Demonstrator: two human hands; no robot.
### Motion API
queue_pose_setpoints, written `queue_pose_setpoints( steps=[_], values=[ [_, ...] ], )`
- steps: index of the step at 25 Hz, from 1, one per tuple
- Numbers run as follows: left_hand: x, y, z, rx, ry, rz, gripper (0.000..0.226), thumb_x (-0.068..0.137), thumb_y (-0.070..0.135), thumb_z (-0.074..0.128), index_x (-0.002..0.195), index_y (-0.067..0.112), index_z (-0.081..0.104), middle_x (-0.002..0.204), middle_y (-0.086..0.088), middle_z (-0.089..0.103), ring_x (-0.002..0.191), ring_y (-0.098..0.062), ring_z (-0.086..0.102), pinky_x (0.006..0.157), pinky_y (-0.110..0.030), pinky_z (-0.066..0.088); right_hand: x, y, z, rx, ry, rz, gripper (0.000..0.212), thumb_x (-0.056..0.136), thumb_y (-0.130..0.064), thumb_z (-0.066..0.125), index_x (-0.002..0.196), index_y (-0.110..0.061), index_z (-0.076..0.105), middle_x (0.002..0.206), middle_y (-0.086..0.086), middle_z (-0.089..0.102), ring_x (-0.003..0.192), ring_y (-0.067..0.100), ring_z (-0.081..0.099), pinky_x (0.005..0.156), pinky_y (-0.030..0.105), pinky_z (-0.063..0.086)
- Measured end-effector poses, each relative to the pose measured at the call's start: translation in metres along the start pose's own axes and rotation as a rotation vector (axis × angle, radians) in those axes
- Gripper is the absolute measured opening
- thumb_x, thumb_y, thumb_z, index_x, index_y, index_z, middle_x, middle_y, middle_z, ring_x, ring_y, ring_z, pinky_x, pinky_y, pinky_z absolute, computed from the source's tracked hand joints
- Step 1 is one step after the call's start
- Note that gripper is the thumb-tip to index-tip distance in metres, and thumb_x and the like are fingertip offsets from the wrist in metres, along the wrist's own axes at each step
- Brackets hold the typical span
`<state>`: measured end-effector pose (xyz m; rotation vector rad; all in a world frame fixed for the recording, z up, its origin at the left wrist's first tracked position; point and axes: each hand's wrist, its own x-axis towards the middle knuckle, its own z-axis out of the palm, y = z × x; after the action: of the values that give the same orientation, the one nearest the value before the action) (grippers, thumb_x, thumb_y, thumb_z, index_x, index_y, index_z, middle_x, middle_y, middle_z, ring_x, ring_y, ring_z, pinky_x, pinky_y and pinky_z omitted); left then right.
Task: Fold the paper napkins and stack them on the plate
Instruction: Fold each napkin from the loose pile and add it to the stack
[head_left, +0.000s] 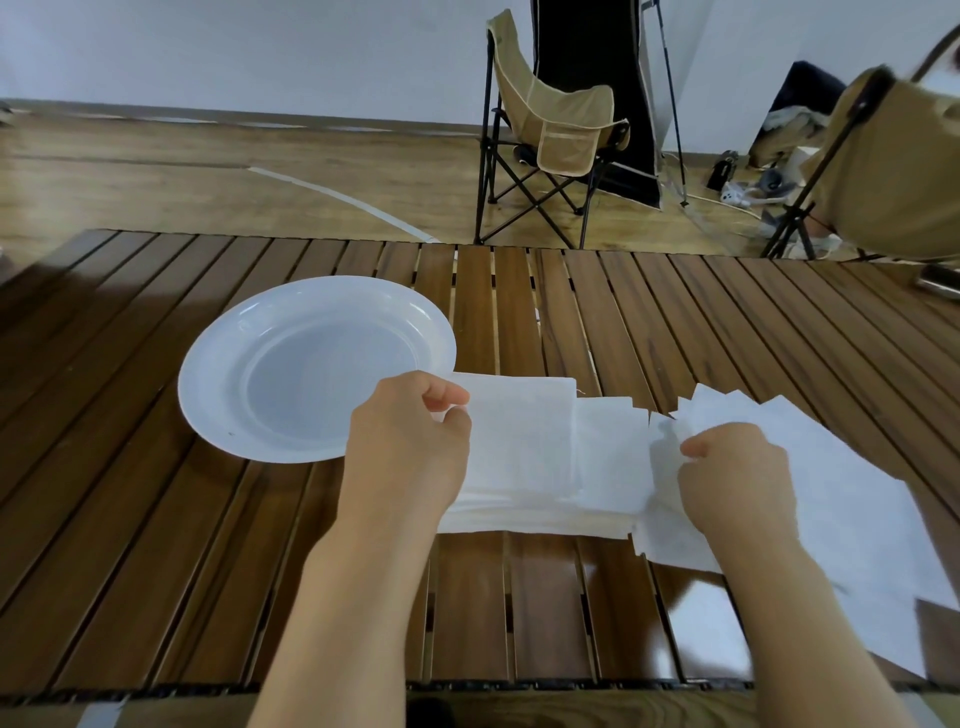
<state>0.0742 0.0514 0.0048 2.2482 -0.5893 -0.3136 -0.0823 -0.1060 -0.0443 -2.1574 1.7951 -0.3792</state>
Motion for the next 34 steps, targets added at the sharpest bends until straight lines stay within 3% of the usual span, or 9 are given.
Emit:
queue_pose_setpoints(
  steps=[3,6,9,12,16,18,22,28,34],
  values=[
    [0.000,0.000,-0.001,-0.018,-0.007,-0.003,0.017,0.093,0.021,0.054,0.104,0.029,0.065,0.105,0.014,0.056,0.088,-0.004,0.049,0.078,-0.016,0.034,0.000,0.000,-0.004,0.130,0.140,-0.055,0.028,0.084,0.005,0.055,0.098,-0.012,0.073,0.098,0.010,0.069,0.092,0.030,0.060,0.077,0.038,0.053],
    [0.000,0.000,-0.001,-0.020,-0.011,-0.003,0.017,0.093,0.021,0.055,0.105,0.029,0.065,0.104,0.014,0.056,0.087,-0.004,0.048,0.078,-0.016,0.034,0.004,0.002,-0.002,0.162,0.083,-0.066,0.015,0.084,-0.002,0.063,0.091,-0.016,0.064,0.092,0.006,0.066,0.084,0.024,0.057,0.069,0.029,0.042],
    [0.000,-0.001,-0.001,-0.025,-0.014,-0.010,0.016,0.093,0.022,0.055,0.104,0.029,0.064,0.102,0.015,0.054,0.082,-0.003,0.048,0.074,-0.013,0.034,0.009,0.004,0.001,0.085,-0.127,-0.014,0.017,0.085,-0.010,0.068,0.097,-0.017,0.060,0.097,0.005,0.064,0.085,0.021,0.056,0.073,0.029,0.042],
    [0.000,-0.001,-0.001,-0.024,-0.020,-0.005,0.016,0.093,0.022,0.055,0.103,0.030,0.064,0.103,0.016,0.055,0.075,0.000,0.047,0.062,-0.007,0.030,0.011,0.008,0.003,0.000,-0.199,-0.012,0.017,0.092,-0.009,0.055,0.102,-0.018,0.065,0.108,0.005,0.064,0.093,0.022,0.057,0.081,0.030,0.044],
    [-0.001,0.001,-0.001,-0.040,-0.028,-0.007,0.017,0.093,0.021,0.055,0.105,0.029,0.065,0.105,0.015,0.057,0.083,-0.004,0.049,0.075,-0.016,0.037,0.008,0.011,0.010,-0.097,-0.290,-0.084,0.035,0.094,-0.008,0.046,0.118,-0.028,0.062,0.130,0.006,0.054,0.112,0.028,0.051,0.097,0.039,0.044],
    [-0.002,0.002,-0.001,-0.035,-0.030,-0.001,0.017,0.093,0.022,0.054,0.105,0.029,0.065,0.105,0.015,0.057,0.085,-0.004,0.049,0.072,-0.014,0.037,0.005,0.010,0.013,-0.153,-0.354,-0.113,0.045,0.094,-0.009,0.045,0.133,-0.031,0.051,0.136,0.005,0.046,0.120,0.030,0.045,0.101,0.042,0.041],
    [-0.001,0.002,-0.001,-0.018,-0.031,0.000,0.017,0.094,0.022,0.054,0.105,0.029,0.064,0.104,0.015,0.055,0.087,-0.004,0.048,0.076,-0.015,0.036,0.000,0.009,0.013,-0.205,-0.218,-0.112,0.049,0.093,-0.012,0.049,0.139,-0.023,0.038,0.134,0.006,0.043,0.116,0.031,0.043,0.092,0.042,0.043],
    [-0.001,0.001,-0.001,-0.027,-0.035,-0.004,0.017,0.094,0.023,0.054,0.106,0.029,0.065,0.104,0.016,0.055,0.088,-0.004,0.048,0.077,-0.017,0.035,0.000,0.009,0.014,-0.087,-0.160,-0.037,0.017,0.089,-0.010,0.059,0.104,-0.017,0.057,0.104,0.005,0.058,0.093,0.025,0.053,0.087,0.042,0.048],
    [0.000,0.000,-0.001,-0.040,-0.035,0.001,0.017,0.093,0.021,0.054,0.105,0.028,0.065,0.101,0.016,0.054,0.075,0.001,0.047,0.078,-0.018,0.035,0.002,0.006,0.009,-0.106,-0.061,0.037,0.011,0.090,-0.014,0.060,0.085,-0.023,0.062,0.090,0.001,0.061,0.086,0.022,0.045,0.088,0.038,0.030]
  ],
)
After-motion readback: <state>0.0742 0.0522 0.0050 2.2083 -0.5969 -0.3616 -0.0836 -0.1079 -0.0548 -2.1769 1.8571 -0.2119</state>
